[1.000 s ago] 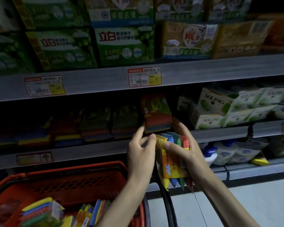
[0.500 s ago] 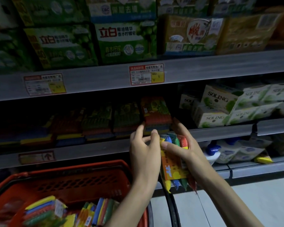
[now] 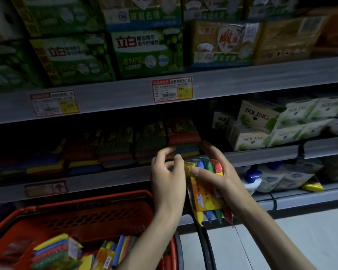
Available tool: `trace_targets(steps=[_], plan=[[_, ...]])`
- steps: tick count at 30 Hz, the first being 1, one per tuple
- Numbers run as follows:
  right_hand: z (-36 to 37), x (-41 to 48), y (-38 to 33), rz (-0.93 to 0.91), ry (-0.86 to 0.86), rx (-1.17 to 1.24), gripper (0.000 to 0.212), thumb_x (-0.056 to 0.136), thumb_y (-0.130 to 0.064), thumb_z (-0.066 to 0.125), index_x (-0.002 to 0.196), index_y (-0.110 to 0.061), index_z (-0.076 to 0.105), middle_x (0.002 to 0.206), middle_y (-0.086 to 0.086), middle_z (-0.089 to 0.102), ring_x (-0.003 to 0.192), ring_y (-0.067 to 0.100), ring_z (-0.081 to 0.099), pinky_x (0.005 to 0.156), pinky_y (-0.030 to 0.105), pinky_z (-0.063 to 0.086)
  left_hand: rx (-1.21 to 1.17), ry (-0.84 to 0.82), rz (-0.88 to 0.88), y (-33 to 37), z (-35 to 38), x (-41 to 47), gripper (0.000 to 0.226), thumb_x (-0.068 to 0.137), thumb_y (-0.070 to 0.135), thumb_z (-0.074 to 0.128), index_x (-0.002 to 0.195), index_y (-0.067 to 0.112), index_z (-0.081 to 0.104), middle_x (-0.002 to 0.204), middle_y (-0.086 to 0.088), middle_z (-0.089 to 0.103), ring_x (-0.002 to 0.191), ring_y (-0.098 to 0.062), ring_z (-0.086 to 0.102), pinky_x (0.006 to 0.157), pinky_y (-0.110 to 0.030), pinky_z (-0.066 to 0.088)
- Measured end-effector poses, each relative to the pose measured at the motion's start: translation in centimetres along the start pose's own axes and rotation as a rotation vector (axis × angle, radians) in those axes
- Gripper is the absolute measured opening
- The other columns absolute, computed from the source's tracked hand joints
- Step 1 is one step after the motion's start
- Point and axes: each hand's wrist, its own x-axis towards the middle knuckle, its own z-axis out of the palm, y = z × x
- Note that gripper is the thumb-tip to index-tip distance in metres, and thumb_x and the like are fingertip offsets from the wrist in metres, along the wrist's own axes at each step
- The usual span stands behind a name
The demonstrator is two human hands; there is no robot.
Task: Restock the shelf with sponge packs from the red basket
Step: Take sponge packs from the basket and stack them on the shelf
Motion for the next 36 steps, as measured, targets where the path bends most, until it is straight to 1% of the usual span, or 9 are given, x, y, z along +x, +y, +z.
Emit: trace_targets(steps=[4, 9, 12, 15, 20, 25, 29, 32, 36], plan=[[-0.2, 0.0, -0.4, -0.008, -0.029, -0.030, 0.063, 0.069, -0.039, 0.079, 0.125, -0.050, 0.051, 0.105, -0.036, 0.069, 0.099, -0.004, 0.070, 0.075, 0.014, 0.055, 0.035, -0.006, 0.025, 0.2, -0.4, -0.1, 0.018, 0.102, 0.024, 0.057, 0.118, 0.031, 0.064, 0.118, 0.003, 0.066, 0.098, 0.002, 0.064, 0.068, -0.005, 0.047], [-1.0, -0.3, -0.4, -0.014, 0.040, -0.037, 0.084, 0.065, -0.051, 0.081, 0.142, -0.046, 0.047, 0.124, -0.037, 0.058, 0.104, -0.016, 0.062, 0.077, 0.010, 0.053, 0.076, -0.106, 0.057, -0.1, -1.5, -0.9, 0.018, 0.100, 0.024, 0.061, 0.113, 0.036, 0.067, 0.115, 0.007, 0.067, 0.099, 0.007, 0.062, 0.075, -0.009, 0.048], [-1.7, -0.8, -0.3, 0.001, 0.097, 0.013, 0.076, 0.063, -0.056, 0.081, 0.135, -0.048, 0.056, 0.132, -0.014, 0.064, 0.113, 0.007, 0.068, 0.092, 0.033, 0.058, 0.083, -0.199, 0.023, -0.4, -2.3, -1.5, 0.017, 0.097, 0.041, 0.065, 0.114, 0.041, 0.066, 0.117, 0.012, 0.067, 0.106, 0.006, 0.062, 0.087, -0.021, 0.051], [-2.1, -1.2, -0.4, 0.030, 0.161, 0.133, 0.053, 0.075, -0.042, 0.078, 0.126, -0.035, 0.066, 0.119, 0.009, 0.073, 0.106, 0.028, 0.073, 0.095, 0.049, 0.058, 0.072, -0.394, -0.059, -0.3, -2.6, -2.6, 0.052, 0.078, 0.068, 0.068, 0.125, 0.049, 0.059, 0.123, 0.017, 0.064, 0.110, 0.008, 0.061, 0.084, -0.019, 0.051], [-2.0, -1.6, -0.8, 0.164, 0.214, 0.414, 0.057, 0.085, -0.054, 0.070, 0.128, -0.017, 0.065, 0.127, 0.026, 0.066, 0.119, 0.043, 0.065, 0.105, 0.065, 0.047, 0.087, -0.579, -0.096, -0.6, -1.0, -4.3, 0.078, 0.063, 0.066, 0.079, 0.132, 0.046, 0.051, 0.121, 0.016, 0.068, 0.106, 0.005, 0.066, 0.090, -0.022, 0.056], [-3.0, -2.2, -1.6, 0.052, 0.337, 0.570, 0.050, 0.093, -0.042, 0.053, 0.134, -0.017, 0.066, 0.124, 0.003, 0.070, 0.118, 0.025, 0.063, 0.094, 0.043, 0.053, -0.049, -0.572, -0.224, 0.8, -0.7, -3.9, 0.064, 0.074, 0.050, 0.084, 0.131, 0.034, 0.059, 0.116, 0.007, 0.075, 0.099, -0.006, 0.073, 0.079, -0.019, 0.058], [-4.3, -3.3, -2.2, 0.019, 0.244, 0.453, 0.060, 0.079, -0.029, 0.058, 0.138, -0.022, 0.061, 0.126, 0.003, 0.071, 0.105, 0.017, 0.071, 0.079, 0.031, 0.054, -0.229, -0.660, -0.403, 2.0, -1.5, -3.3, 0.054, 0.088, 0.058, 0.067, 0.128, 0.022, 0.068, 0.116, -0.012, 0.076, 0.110, -0.029, 0.072, 0.094, -0.041, 0.059], [-3.9, -4.0, -2.0, 0.084, 0.231, 0.325, 0.060, 0.079, -0.033, 0.066, 0.138, -0.027, 0.058, 0.124, 0.004, 0.072, 0.103, 0.016, 0.074, 0.078, 0.033, 0.055, -0.395, -0.630, -0.493, 2.1, -1.5, -3.1, 0.054, 0.092, 0.057, 0.058, 0.126, 0.017, 0.070, 0.119, -0.021, 0.073, 0.108, -0.033, 0.070, 0.098, -0.050, 0.055], [-2.8, -5.3, -1.1, 0.197, 0.364, 0.223, 0.044, 0.086, -0.041, 0.078, 0.122, -0.020, 0.063, 0.116, 0.008, 0.072, 0.102, 0.023, 0.074, 0.077, 0.035, 0.063, -0.393, -0.511, -0.425, 1.9, -0.6, -3.4, 0.053, 0.091, 0.058, 0.059, 0.127, 0.020, 0.068, 0.116, -0.014, 0.076, 0.105, -0.025, 0.071, 0.091, -0.040, 0.055]])
